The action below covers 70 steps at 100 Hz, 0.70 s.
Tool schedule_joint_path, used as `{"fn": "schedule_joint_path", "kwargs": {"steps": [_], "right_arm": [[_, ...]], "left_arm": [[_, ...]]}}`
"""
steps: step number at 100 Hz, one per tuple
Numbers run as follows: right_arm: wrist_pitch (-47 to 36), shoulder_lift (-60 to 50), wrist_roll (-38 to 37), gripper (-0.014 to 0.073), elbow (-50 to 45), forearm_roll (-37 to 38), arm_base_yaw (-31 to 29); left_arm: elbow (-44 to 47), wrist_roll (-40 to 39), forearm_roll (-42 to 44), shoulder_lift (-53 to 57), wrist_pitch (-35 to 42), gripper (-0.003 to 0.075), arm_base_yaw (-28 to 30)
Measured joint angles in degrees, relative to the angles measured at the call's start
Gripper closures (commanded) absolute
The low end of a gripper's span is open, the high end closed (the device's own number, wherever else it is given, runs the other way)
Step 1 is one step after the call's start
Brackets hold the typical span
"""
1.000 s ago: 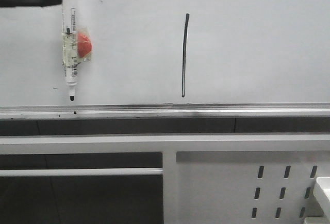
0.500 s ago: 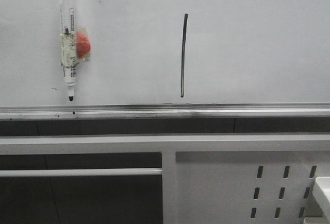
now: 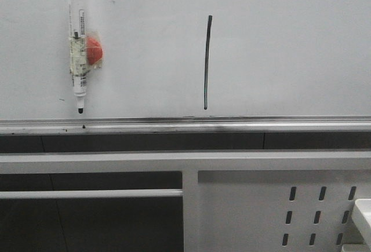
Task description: Write number 1 on whiteboard
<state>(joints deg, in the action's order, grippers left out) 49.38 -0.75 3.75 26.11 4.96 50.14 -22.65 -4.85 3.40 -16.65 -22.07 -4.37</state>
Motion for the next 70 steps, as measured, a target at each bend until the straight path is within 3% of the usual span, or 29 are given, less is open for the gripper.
{"fn": "schedule_joint_path", "kwargs": {"steps": [13,40,58,70], "right_arm": [[0.0,0.0,0.0,0.0643,0.0,0.0,0.0],[0.0,0.0,0.0,0.0643,0.0,0.0,0.0],[0.0,0.0,0.0,0.0643,0.0,-0.2,0.0],[0.0,0.0,0.0,0.0643,0.0,-0.2,0.0]], "left_arm": [[4.5,0.0,-1.0,2.2,2.4,0.0740,2.1],[22.9,0.0,-0.5,16.3,14.3,0.0740,2.2],[22.9,0.0,-0.5,16.9,13.9,0.0740,2.2],[22.9,0.0,0.7,16.9,8.7,0.0740,2.2]]}}
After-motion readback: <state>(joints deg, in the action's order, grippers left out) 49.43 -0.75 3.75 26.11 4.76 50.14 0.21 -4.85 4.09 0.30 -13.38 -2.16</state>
